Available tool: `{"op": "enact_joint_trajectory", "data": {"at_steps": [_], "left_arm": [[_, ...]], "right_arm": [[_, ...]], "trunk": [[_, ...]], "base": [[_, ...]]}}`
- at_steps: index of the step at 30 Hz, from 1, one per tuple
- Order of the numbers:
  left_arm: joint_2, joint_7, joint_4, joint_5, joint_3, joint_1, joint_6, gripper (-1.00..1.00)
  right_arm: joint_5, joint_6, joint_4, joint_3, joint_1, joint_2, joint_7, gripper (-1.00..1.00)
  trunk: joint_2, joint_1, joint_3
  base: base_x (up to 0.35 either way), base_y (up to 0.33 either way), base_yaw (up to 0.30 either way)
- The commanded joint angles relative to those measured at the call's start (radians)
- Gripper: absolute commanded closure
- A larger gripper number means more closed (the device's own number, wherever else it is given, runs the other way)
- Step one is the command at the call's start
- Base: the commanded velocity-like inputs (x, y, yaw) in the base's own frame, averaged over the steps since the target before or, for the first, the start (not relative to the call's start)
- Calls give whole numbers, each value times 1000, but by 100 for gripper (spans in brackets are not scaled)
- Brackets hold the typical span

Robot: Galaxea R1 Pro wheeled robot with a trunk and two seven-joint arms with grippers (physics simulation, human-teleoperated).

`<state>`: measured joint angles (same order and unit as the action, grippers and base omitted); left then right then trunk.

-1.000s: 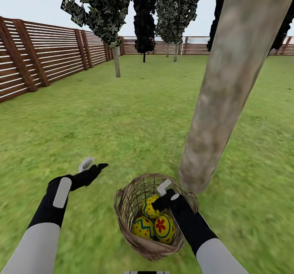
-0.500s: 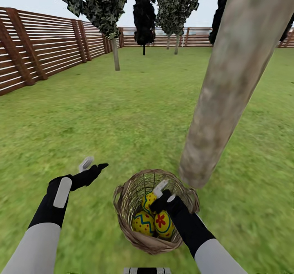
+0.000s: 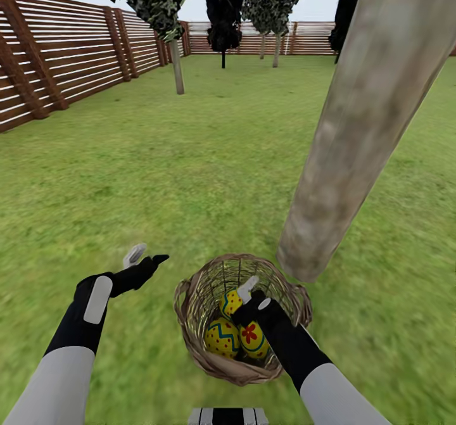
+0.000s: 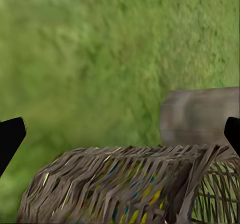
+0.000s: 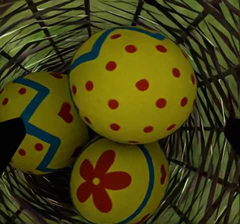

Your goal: Take the three Easter eggs out of the wicker basket on the lawn in the garden, then place them on the lawn next to a single tree (choose any tree) so that all three eggs are next to the same tree and none are left in the basket.

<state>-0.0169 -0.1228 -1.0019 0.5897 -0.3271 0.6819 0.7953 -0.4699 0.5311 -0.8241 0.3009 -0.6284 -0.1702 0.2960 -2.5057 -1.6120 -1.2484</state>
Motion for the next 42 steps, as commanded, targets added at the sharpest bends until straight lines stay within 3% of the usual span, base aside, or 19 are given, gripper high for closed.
{"op": "enact_joint_trajectory", "data": {"at_steps": [1, 8, 26, 33, 37, 42], "left_arm": [[1, -6, 0, -4, -3, 1, 5, -100], [-1, -6, -2, -4, -3, 1, 5, -100], [-2, -6, -2, -4, -3, 1, 5, -100], [-2, -6, -1, -4, -3, 1, 5, -100], [-1, -6, -1, -4, -3, 1, 5, -100], [0, -6, -1, -4, -3, 1, 5, -100]], "right_arm": [[-11, 3, -4, 1, 0, 0, 2, -100], [-13, 4, -81, 1, -1, 1, -43, -100], [-13, 0, -89, 1, -1, 1, -137, -100], [-13, -6, -89, 4, -1, 1, -140, -100], [-13, -55, -89, 48, -1, 3, -140, -100], [-13, -67, -89, 66, -1, 3, -139, -100]], "trunk": [[-1, 0, -5], [-2, -2, -24], [-5, -8, -71], [-5, -9, -82], [-6, -10, -90], [-6, -11, -98]], "base": [[0, 0, 0], [0, 0, 0], [0, 0, 0], [0, 0, 0], [0, 0, 0], [0, 0, 0]]}}
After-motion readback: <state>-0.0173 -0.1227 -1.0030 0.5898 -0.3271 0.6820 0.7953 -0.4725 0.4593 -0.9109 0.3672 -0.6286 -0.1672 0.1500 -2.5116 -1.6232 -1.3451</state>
